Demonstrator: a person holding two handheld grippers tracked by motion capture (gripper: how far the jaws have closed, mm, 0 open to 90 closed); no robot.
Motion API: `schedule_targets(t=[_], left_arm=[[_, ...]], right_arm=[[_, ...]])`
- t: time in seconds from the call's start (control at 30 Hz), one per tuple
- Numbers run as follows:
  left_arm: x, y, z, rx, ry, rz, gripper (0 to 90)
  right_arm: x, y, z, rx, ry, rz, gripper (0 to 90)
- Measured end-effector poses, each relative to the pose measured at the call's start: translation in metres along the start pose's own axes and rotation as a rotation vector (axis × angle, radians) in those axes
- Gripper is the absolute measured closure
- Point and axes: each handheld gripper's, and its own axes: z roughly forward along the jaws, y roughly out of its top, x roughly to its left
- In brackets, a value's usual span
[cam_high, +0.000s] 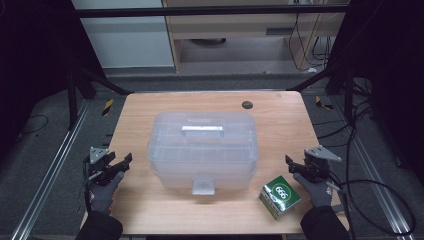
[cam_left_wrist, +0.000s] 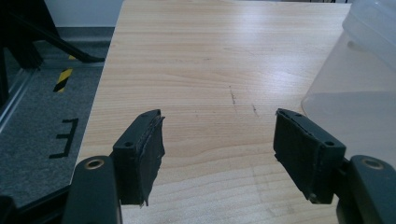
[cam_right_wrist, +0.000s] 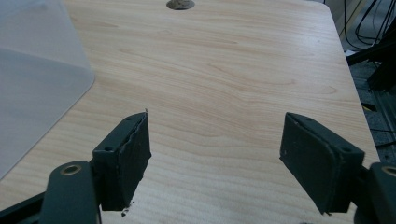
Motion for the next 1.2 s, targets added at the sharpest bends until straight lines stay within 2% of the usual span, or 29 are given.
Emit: schedule_targets(t=[0.23, 0.37, 0.47, 0.5, 0.57, 0.87, 1.0, 1.17, 1.2], left_arm=[[-0.007, 0.009, -0.011, -0.035, -0.027, 0.036, 31.2], [-0.007, 0.019, -0.018, -0.067, -0.052, 0.045, 30.8], [-0.007, 0.024, -0.021, -0.079, -0.061, 0.055, 30.8], [-0.006, 0.029, -0.025, -0.088, -0.054, 0.077, 30.7], [-0.004, 0.033, -0.027, -0.101, -0.065, 0.070, 30.4], [-0.003, 0.049, -0.034, -0.112, -0.122, 0.101, 28.0], [-0.001, 0.068, -0.041, -0.133, -0.153, 0.132, 26.9], [-0.006, 0.090, -0.049, -0.152, -0.168, 0.184, 25.8], [-0.006, 0.090, -0.049, -0.152, -0.168, 0.184, 25.5]], right_arm=[[-0.001, 0.004, -0.009, -0.020, 0.041, 0.011, 25.4], [0.003, 0.007, -0.011, -0.021, 0.050, -0.031, 26.1], [0.005, 0.009, -0.012, -0.024, 0.062, -0.037, 26.7], [0.007, 0.012, -0.013, -0.027, 0.078, -0.043, 26.9], [0.008, 0.013, -0.013, -0.033, 0.081, -0.048, 27.0], [0.009, 0.018, -0.018, -0.041, 0.092, -0.042, 27.3], [0.011, 0.020, -0.020, -0.045, 0.105, -0.050, 27.1], [0.013, 0.021, -0.020, -0.036, 0.109, -0.062, 26.9], [0.013, 0.021, -0.020, -0.036, 0.109, -0.062, 26.9]])
